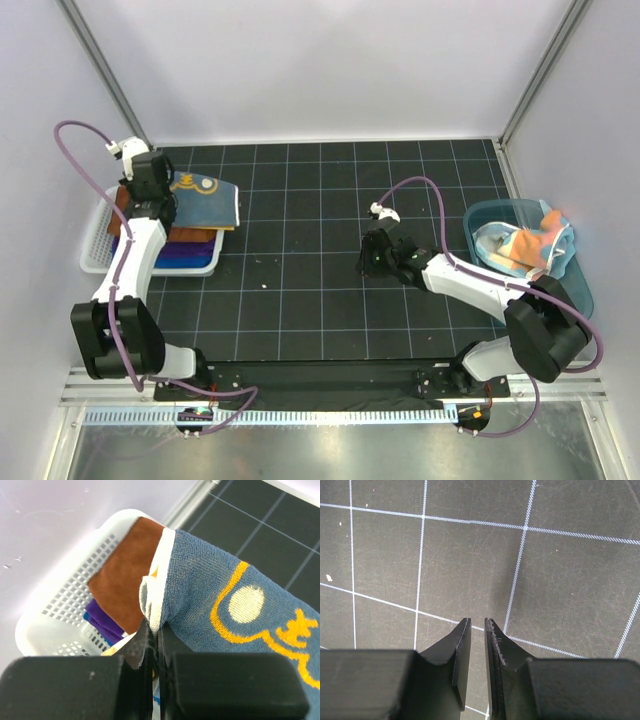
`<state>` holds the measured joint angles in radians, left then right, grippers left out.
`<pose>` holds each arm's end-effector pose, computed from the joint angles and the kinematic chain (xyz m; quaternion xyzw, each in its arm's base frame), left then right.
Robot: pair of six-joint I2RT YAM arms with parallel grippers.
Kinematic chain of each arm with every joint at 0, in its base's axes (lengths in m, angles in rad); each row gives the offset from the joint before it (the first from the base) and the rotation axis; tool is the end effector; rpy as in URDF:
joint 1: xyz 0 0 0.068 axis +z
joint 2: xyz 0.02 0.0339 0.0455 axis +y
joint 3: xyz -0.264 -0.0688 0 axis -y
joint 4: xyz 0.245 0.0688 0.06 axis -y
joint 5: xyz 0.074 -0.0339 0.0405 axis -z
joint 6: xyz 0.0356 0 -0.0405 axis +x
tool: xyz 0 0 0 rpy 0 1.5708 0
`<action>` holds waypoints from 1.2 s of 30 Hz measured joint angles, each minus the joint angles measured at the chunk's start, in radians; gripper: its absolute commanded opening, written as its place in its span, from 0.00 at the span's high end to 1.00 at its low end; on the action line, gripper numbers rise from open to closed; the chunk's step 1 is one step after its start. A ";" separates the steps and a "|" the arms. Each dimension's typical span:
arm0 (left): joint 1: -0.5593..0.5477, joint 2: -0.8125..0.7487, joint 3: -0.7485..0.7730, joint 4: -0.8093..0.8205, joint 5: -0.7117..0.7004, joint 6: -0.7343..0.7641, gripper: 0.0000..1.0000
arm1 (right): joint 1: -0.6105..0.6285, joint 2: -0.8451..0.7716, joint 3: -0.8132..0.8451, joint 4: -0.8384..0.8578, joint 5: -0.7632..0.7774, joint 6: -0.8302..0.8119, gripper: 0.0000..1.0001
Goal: Fold and stack the towels
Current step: Neatly place the folded towel into the bin
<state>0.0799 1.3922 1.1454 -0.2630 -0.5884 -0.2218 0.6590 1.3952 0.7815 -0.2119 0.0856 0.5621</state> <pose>0.3132 0.0449 0.3211 -0.2691 0.7941 0.2152 0.5007 0.2256 0.1709 0.2009 -0.0295 0.9302 0.1759 0.3208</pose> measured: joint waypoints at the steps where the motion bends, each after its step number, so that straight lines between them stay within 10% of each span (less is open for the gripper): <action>1: 0.018 0.002 -0.003 0.010 0.011 0.004 1.00 | 0.000 0.000 0.000 0.001 -0.002 -0.001 0.76; 32: 0.188 0.100 0.023 0.064 0.156 0.015 0.99 | 0.000 -0.001 -0.019 0.009 -0.011 -0.008 0.76; 36: 0.203 0.126 0.041 0.060 0.166 0.006 0.85 | 0.000 -0.001 -0.019 0.009 -0.011 -0.008 0.76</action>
<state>0.2825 1.5185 1.1862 -0.2035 -0.4225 -0.2161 0.6590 1.3941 0.7624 -0.2028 0.0742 0.5541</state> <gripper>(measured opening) 0.080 0.243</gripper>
